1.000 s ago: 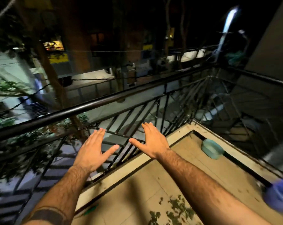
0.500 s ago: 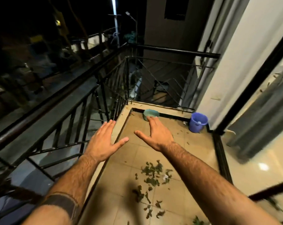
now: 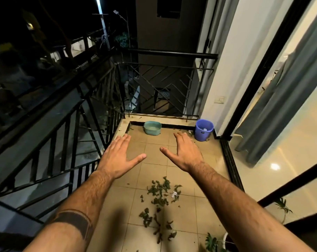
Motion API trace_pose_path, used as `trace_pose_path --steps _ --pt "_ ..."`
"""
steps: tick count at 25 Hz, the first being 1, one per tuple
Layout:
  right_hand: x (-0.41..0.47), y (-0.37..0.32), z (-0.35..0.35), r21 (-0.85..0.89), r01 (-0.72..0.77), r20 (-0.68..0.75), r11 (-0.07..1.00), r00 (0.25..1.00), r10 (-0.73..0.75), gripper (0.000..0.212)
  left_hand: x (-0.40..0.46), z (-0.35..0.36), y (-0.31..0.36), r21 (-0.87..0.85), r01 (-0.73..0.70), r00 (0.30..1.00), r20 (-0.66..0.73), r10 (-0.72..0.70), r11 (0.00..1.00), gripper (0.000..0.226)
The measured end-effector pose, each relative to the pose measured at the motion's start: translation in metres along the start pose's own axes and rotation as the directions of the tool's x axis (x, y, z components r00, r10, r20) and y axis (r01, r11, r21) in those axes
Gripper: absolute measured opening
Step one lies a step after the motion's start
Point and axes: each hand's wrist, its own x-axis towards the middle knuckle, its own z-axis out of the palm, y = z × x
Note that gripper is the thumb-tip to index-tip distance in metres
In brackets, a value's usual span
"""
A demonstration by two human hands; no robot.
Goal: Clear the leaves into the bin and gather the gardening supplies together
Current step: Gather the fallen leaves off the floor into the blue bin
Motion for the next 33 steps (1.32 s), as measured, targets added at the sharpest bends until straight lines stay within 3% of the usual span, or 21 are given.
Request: trace_pose_path --steps 8,13,22,33 --pt "-0.001 0.023 0.003 0.022 -0.169 -0.035 0.985 0.985 0.169 0.102 0.037 0.004 0.01 0.006 -0.1 0.994 0.05 0.1 0.995 0.12" --pt "0.015 0.004 0.003 0.031 -0.271 -0.071 0.962 0.959 0.273 0.1 0.067 -0.004 -0.01 -0.014 -0.167 0.982 0.093 0.167 0.986 0.12" --pt "0.036 -0.036 0.03 0.052 -0.328 -0.111 0.943 0.937 0.332 0.098 0.102 -0.001 -0.046 -0.048 -0.262 0.952 0.148 0.266 0.964 0.119" --pt "0.063 0.045 0.04 0.058 -0.213 0.0 0.975 0.977 0.214 0.085 0.097 0.047 0.009 -0.039 -0.1 0.978 0.18 0.105 0.994 0.119"
